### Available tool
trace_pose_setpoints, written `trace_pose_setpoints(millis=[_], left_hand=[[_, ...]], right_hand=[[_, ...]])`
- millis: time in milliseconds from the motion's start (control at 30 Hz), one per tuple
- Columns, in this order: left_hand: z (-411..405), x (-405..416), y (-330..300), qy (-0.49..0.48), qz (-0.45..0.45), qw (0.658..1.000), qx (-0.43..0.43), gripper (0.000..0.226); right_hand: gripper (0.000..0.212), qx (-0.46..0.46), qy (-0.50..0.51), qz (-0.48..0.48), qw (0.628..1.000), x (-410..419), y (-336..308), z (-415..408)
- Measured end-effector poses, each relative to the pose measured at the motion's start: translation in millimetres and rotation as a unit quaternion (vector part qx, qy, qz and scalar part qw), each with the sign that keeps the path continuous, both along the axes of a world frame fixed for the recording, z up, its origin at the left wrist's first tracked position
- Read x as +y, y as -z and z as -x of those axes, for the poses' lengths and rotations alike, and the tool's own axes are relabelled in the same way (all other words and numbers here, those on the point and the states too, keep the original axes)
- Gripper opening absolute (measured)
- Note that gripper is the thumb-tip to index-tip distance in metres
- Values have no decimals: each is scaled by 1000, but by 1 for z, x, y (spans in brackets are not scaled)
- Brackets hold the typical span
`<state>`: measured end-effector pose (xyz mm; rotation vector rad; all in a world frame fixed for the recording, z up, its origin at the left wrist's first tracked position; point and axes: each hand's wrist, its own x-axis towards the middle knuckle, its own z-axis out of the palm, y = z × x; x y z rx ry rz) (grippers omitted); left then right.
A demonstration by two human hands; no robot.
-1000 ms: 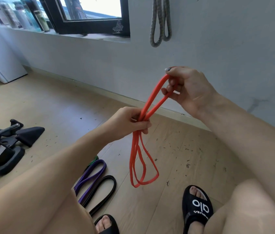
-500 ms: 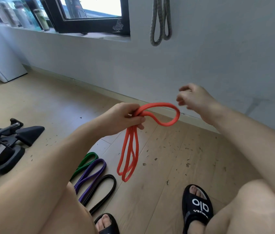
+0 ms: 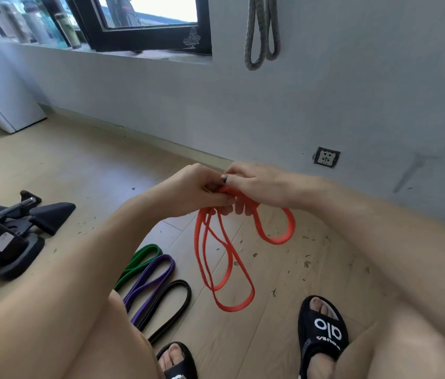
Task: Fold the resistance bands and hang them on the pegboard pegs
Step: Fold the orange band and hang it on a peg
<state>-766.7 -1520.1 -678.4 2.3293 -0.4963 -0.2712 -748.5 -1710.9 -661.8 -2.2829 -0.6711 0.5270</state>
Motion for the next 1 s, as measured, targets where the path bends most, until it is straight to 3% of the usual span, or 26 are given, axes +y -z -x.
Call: trace_pose_setpoints(millis=[67, 200, 333, 500, 600, 767, 867, 1000], left_hand=[[-1, 4, 0, -6, -6, 1000, 6, 4], [-3, 9, -2, -4, -8, 1000, 27, 18], [-3, 12, 1, 0, 2, 998, 58, 17], [-4, 11, 1, -9, 9, 999, 36, 13], [-4, 10, 0, -14, 15, 1000, 16, 4], [-2, 8, 4, -7, 30, 999, 31, 10], [-2, 7, 5, 3, 37, 999, 26, 8], [-4, 9, 13, 8, -3, 1000, 9, 12]], right_hand=[[24, -1, -7, 12, 1000, -7, -1, -3], [13, -26, -41, 9, 999, -15, -6, -4], [4, -53, -45, 29, 997, -14, -3, -6], [6, -50, -41, 22, 998, -14, -4, -8], [16, -51, -43, 35, 997, -11, -3, -6], [40, -16, -11, 46, 999, -6, -3, -4], [33, -82, -11, 56, 995, -7, -3, -5], [29, -106, -6, 0, 994, -10, -11, -7]])
